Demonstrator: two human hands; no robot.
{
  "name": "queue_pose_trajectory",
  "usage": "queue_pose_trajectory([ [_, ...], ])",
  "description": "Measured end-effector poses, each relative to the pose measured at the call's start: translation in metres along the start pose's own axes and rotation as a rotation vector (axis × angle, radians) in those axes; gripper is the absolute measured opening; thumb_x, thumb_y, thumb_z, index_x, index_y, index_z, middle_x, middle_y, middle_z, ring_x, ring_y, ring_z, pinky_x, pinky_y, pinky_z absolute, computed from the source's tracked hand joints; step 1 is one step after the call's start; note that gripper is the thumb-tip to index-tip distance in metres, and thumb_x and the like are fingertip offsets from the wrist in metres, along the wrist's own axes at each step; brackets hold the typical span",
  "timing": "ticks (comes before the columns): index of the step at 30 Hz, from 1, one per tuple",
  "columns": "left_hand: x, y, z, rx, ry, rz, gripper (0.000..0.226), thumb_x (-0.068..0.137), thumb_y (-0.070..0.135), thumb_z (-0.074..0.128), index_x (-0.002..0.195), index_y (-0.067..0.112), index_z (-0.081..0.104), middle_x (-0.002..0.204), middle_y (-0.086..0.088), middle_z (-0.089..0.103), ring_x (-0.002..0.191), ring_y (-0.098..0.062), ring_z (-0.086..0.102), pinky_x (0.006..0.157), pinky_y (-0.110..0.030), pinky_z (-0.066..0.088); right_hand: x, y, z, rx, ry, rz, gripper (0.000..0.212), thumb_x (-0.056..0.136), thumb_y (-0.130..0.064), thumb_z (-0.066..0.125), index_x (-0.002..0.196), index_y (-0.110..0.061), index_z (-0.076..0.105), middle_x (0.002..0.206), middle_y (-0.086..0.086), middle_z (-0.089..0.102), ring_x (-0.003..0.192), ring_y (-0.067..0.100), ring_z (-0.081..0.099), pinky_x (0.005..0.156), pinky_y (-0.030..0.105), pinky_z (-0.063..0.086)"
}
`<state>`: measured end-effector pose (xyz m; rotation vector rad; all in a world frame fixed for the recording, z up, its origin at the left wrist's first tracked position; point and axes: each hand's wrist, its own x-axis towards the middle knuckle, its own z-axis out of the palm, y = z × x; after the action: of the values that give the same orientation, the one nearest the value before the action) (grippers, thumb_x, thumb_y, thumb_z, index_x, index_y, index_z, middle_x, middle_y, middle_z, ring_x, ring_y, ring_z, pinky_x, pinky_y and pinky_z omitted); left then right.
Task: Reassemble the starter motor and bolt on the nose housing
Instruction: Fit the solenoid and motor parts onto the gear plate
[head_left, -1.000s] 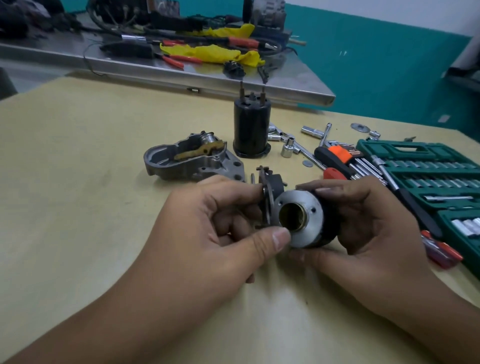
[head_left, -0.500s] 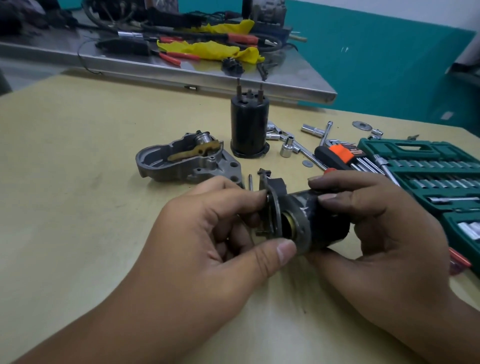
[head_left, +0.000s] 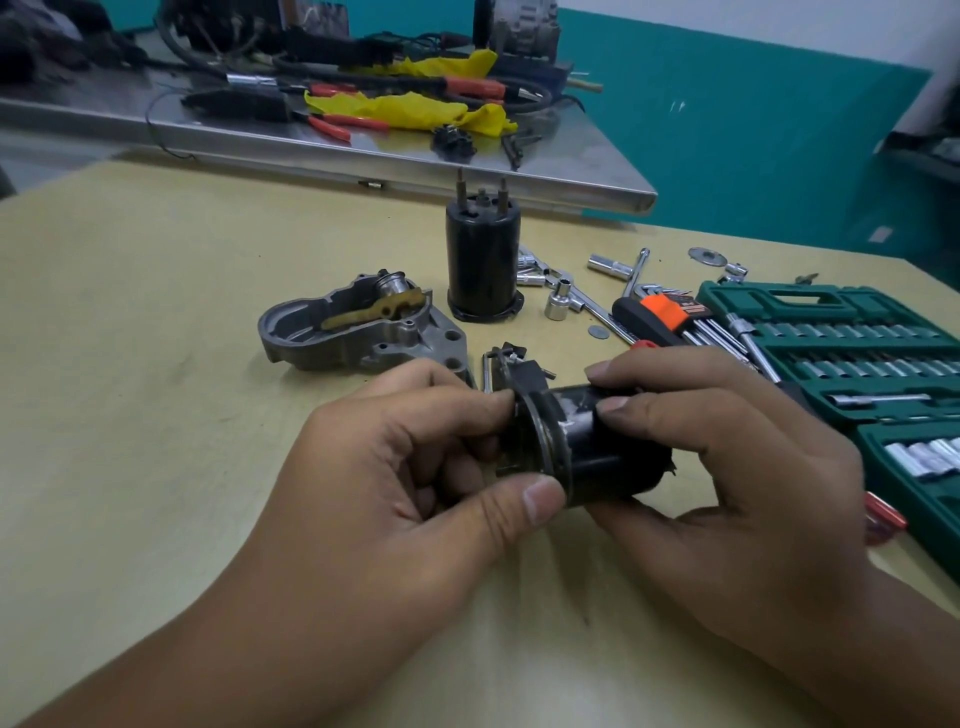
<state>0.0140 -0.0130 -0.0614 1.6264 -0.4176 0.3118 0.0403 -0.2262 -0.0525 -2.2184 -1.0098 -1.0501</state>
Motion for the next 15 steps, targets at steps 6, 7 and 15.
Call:
queue_pose_trajectory([
  [6, 0.0003, 0.0001, -0.0028, -0.010, -0.012, -0.008, 0.042, 0.063, 0.036, 0.085, 0.101, 0.018, 0.079, 0.087, -0.008, 0.062, 0.064, -0.028, 0.057, 0.051, -0.041, 0.046, 0.0039, -0.0019, -0.0033, 0.006, -0.091, -0.060, 0.033, 0.081, -0.004, 0.083, 0.109, -0.011, 0.066, 0.113, 0.016, 0.069, 0.105, 0.035, 0.064, 0.100, 0.037, 0.048],
  [7, 0.0005, 0.0002, -0.0036, -0.013, -0.015, -0.010, 0.042, 0.063, 0.036, 0.085, 0.100, 0.018, 0.080, 0.087, -0.008, 0.062, 0.064, -0.026, 0.056, 0.052, -0.040, 0.045, 0.0041, -0.0011, -0.0031, 0.008, -0.104, -0.058, 0.034, 0.081, -0.005, 0.083, 0.110, -0.011, 0.065, 0.113, 0.015, 0.069, 0.106, 0.035, 0.064, 0.099, 0.038, 0.049],
  [15, 0.0014, 0.0023, -0.0049, 0.086, -0.066, 0.045, 0.033, 0.076, 0.036, 0.077, 0.101, 0.015, 0.081, 0.082, -0.004, 0.057, 0.067, -0.017, 0.055, 0.057, -0.030, 0.044, 0.0096, -0.0010, 0.0012, 0.030, -0.086, -0.021, 0.030, 0.078, -0.007, 0.088, 0.105, -0.003, 0.075, 0.114, 0.011, 0.071, 0.105, 0.032, 0.067, 0.096, 0.039, 0.051],
])
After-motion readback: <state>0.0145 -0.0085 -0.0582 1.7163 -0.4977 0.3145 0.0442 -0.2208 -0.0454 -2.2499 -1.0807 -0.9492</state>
